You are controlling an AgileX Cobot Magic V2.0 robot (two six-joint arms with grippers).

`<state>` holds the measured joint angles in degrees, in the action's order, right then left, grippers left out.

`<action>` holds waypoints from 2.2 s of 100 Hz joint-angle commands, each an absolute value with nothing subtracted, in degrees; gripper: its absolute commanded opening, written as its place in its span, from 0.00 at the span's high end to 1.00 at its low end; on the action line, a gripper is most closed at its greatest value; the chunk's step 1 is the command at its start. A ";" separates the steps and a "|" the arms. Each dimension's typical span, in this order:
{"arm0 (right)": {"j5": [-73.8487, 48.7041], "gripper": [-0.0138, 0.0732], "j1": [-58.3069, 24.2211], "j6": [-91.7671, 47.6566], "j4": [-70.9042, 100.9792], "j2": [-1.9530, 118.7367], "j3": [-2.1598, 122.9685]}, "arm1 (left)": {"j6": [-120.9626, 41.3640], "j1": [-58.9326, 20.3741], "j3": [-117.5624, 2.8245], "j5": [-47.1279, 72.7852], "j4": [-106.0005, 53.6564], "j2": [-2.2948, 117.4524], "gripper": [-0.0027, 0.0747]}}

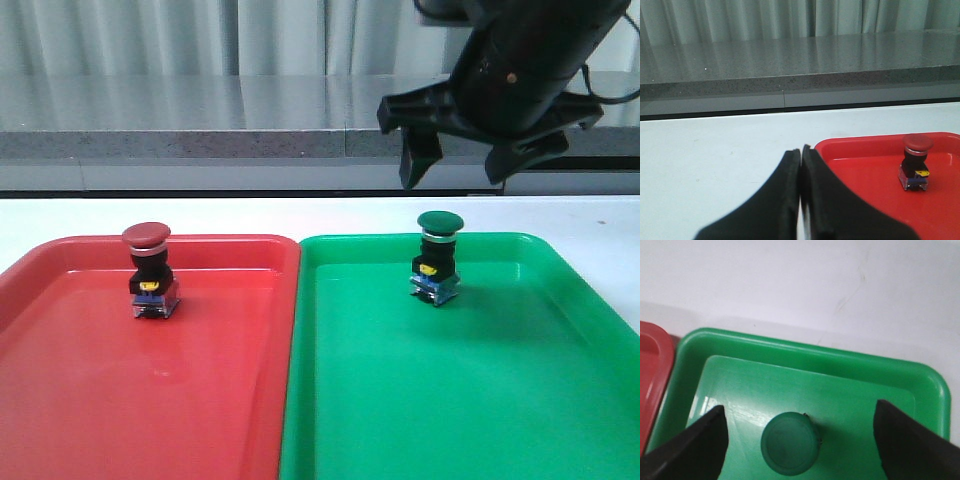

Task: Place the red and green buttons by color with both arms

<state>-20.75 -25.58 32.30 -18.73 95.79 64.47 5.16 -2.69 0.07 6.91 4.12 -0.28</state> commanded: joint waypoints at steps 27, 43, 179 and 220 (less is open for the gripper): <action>-14.79 0.16 -25.36 32.21 -23.58 78.67 59.63 | 5.49 -2.63 1.54 1.93 4.18 -2.11 0.99; -14.60 0.16 -25.36 32.21 -25.84 70.15 53.30 | 5.49 -2.63 1.54 1.93 4.18 -2.11 0.99; -23.58 0.92 -16.98 32.21 -28.68 14.63 21.57 | 5.49 -2.63 1.54 1.93 4.18 -2.11 0.99; -22.39 0.92 -16.98 32.21 -28.68 14.63 21.57 | 5.49 -2.63 1.54 1.93 4.18 -2.11 0.99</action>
<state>-26.80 -17.19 32.30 -26.86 14.14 20.10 5.16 -2.69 0.07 6.91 4.12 -0.28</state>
